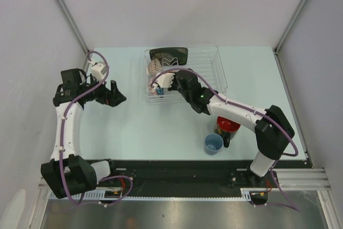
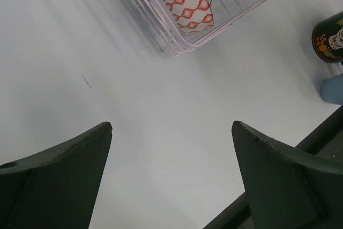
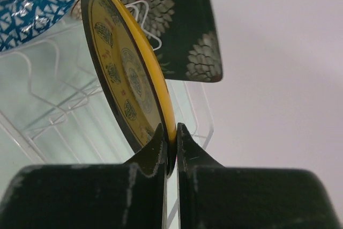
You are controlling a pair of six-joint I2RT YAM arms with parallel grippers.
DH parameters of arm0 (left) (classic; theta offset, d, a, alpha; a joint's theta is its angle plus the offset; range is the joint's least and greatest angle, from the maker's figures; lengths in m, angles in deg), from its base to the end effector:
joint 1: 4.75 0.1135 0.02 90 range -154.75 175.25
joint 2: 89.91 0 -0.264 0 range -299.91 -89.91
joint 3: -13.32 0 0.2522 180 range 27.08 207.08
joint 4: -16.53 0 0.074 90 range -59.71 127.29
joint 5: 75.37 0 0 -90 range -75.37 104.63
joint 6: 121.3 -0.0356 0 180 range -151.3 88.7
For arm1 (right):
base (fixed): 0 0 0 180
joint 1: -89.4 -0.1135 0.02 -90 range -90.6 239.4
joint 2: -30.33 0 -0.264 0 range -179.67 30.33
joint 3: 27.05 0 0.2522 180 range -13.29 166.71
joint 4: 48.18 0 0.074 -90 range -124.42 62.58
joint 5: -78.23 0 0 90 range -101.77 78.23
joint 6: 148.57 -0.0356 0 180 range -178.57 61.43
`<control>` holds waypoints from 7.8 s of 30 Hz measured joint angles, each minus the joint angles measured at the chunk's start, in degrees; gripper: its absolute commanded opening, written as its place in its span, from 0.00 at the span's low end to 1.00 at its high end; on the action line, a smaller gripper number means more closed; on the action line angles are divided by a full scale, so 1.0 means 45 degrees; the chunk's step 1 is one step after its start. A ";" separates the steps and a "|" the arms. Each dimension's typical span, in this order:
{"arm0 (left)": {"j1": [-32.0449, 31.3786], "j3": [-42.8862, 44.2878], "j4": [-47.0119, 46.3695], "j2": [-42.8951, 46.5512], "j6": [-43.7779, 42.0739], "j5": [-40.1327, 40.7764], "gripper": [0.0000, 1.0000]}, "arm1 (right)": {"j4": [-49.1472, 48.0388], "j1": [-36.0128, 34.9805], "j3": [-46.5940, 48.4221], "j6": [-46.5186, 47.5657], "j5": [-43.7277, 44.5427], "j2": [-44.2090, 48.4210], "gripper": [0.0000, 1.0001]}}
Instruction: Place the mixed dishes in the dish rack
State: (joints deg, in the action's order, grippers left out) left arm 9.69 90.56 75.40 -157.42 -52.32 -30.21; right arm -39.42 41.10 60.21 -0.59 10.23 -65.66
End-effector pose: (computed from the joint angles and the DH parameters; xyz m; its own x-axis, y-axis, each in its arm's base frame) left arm 0.2314 0.0337 0.3250 -0.5869 0.1115 -0.8020 0.5147 0.8160 -0.2631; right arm 0.2753 0.2890 0.3056 0.2794 -0.8681 -0.4102 -0.4105 0.2782 -0.8684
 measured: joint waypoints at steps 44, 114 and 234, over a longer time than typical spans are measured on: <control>0.0000 -0.0374 -0.1457 -0.0194 0.0389 -0.0403 1.00 | -0.0845 0.0559 -0.0097 -0.0593 -0.1030 -0.2142 0.44; -0.0743 -0.0544 -0.1802 0.0729 0.0199 -0.0413 1.00 | 0.7203 0.5246 -0.3356 -1.5509 0.1375 0.3526 0.65; -0.7286 0.0384 -0.8558 0.1336 1.2580 -0.1962 0.98 | -1.3508 -0.0117 -0.3259 -2.5456 -0.5469 0.2268 0.00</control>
State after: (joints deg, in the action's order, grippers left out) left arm -23.10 92.29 36.88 -151.40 4.29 -39.04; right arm -100.20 40.58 45.54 -115.15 -14.38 -55.45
